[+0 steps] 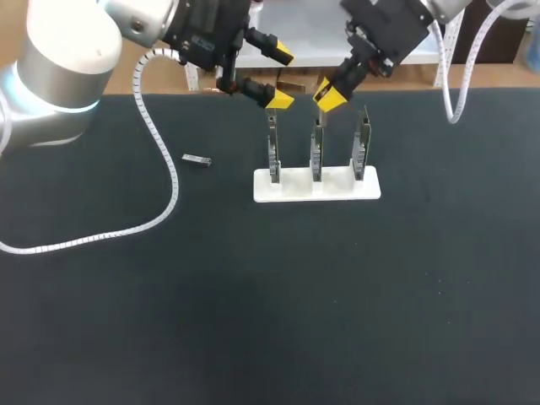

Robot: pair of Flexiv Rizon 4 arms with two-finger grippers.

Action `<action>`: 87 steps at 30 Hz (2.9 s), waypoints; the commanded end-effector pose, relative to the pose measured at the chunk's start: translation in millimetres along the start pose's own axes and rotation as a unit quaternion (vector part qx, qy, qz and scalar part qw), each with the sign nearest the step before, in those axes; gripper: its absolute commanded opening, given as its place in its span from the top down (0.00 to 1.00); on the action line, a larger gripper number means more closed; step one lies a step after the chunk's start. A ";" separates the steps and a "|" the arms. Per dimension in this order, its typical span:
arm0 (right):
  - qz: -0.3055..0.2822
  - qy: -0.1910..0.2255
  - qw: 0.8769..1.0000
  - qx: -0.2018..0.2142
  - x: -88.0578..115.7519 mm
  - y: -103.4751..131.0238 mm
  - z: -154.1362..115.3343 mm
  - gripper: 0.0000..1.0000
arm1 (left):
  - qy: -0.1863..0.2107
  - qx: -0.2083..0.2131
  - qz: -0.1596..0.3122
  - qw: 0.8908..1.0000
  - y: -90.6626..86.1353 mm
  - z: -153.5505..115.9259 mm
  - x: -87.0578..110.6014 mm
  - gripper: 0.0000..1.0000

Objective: Pick up the optical module with the left hand, and insert it into the network port with the right hand.

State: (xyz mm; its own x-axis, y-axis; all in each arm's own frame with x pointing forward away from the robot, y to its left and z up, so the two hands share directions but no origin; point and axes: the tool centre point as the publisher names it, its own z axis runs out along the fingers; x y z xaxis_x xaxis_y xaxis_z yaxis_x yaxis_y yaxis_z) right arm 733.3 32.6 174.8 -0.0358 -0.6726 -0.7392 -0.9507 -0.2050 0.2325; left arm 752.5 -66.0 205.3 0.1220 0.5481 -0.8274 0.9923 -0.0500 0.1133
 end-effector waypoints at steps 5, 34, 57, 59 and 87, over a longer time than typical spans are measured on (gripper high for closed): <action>0.006 -0.005 1.000 -0.002 3.5 0.1 1.7 1.00 | 0.003 0.002 -0.002 1.000 1.5 0.0 -1.4 0.00; 0.003 0.003 1.000 -0.013 2.7 -14.9 0.0 1.00 | 0.003 0.002 -0.002 1.000 1.5 0.0 -1.4 0.00; -0.001 0.001 1.000 -0.028 5.1 -20.7 4.3 1.00 | 0.003 0.002 -0.002 1.000 1.5 0.0 -1.4 0.00; 0.002 0.001 1.000 -0.029 6.1 -20.8 5.3 1.00 | 0.003 0.002 -0.002 1.000 1.5 0.0 -1.4 0.00; 0.011 -0.004 1.000 -0.022 10.1 -15.3 4.9 1.00 | 0.003 0.002 -0.002 1.000 1.5 0.0 -1.4 0.00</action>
State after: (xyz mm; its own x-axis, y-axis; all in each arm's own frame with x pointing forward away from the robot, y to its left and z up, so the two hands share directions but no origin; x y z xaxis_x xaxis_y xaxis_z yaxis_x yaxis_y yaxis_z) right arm 750.2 34.2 161.3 -0.0558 -0.6744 -0.7363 -0.9318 -0.2298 0.2811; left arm 752.5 -66.0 205.3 0.1221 0.5481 -0.8274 0.9923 -0.0500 0.1133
